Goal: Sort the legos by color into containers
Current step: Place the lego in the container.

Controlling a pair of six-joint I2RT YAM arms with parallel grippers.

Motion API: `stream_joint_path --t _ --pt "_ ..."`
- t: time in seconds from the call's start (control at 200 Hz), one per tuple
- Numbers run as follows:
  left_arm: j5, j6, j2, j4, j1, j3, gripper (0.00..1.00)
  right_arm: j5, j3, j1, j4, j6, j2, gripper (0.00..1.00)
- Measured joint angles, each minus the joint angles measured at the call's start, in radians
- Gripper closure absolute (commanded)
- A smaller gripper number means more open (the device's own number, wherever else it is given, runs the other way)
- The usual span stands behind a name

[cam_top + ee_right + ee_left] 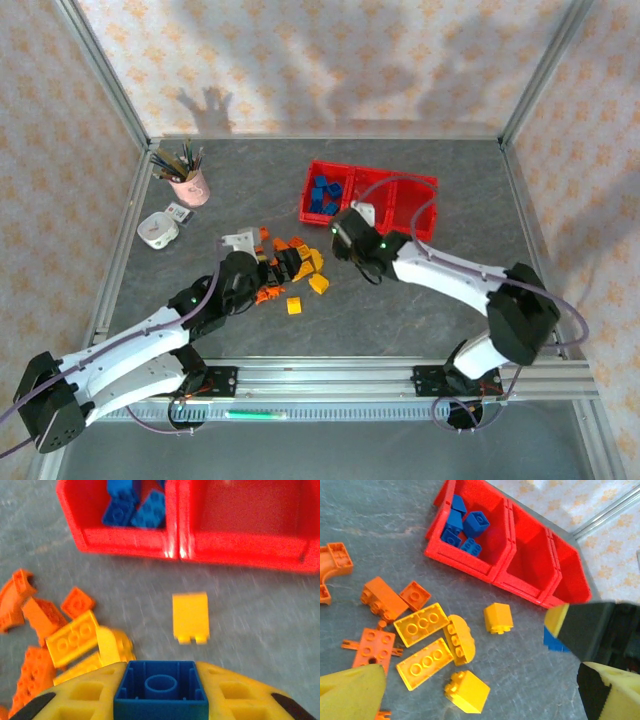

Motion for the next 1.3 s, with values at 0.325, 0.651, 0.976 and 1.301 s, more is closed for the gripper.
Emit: stream_joint_path --t 0.325,0.651,0.976,1.301 --pt "0.112 0.067 0.097 0.005 0.149 0.020 0.01 0.000 0.326 -0.132 0.057 -0.130 0.317 0.72" --pt "0.185 0.088 0.162 0.059 0.225 0.029 0.01 0.054 0.678 -0.158 0.000 -0.214 0.595 0.53" --pt "0.195 0.098 0.160 0.062 0.225 0.030 0.01 0.027 0.652 -0.166 -0.035 -0.242 0.558 0.41" --pt "0.234 0.109 0.114 0.056 0.225 0.030 0.01 -0.071 0.364 -0.159 0.002 -0.240 0.243 0.36"
